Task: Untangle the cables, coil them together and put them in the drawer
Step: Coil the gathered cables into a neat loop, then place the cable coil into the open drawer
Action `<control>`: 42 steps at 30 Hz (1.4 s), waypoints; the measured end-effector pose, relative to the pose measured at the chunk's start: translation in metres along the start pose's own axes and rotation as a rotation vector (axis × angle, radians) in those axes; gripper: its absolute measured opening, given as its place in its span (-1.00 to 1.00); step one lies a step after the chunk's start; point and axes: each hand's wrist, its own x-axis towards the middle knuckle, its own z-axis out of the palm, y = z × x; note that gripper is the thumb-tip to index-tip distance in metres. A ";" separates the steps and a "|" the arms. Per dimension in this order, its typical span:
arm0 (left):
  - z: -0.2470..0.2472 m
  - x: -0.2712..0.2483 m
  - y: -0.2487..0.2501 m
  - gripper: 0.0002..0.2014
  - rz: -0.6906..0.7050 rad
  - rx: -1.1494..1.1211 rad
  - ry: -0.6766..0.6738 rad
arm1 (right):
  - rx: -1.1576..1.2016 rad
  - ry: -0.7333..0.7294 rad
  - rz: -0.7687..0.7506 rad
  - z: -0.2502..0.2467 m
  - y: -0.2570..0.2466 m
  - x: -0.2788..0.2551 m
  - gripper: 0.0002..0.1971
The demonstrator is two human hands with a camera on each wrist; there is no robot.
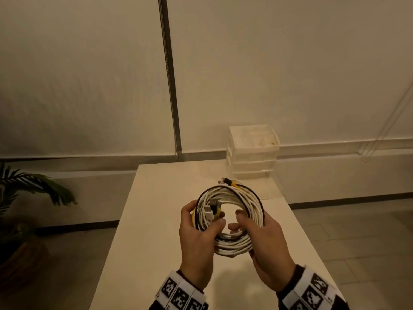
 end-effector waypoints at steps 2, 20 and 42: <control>-0.015 0.001 -0.004 -0.41 -0.071 0.089 -0.092 | -0.098 -0.007 -0.026 -0.009 0.007 -0.002 -0.86; 0.031 0.054 -0.096 -0.31 -0.567 -0.279 -0.213 | -0.094 0.058 0.019 -0.119 0.051 0.078 -0.91; 0.160 0.278 -0.218 -0.91 -0.658 0.354 -0.016 | 0.066 -0.125 0.549 -0.225 0.079 0.389 -0.74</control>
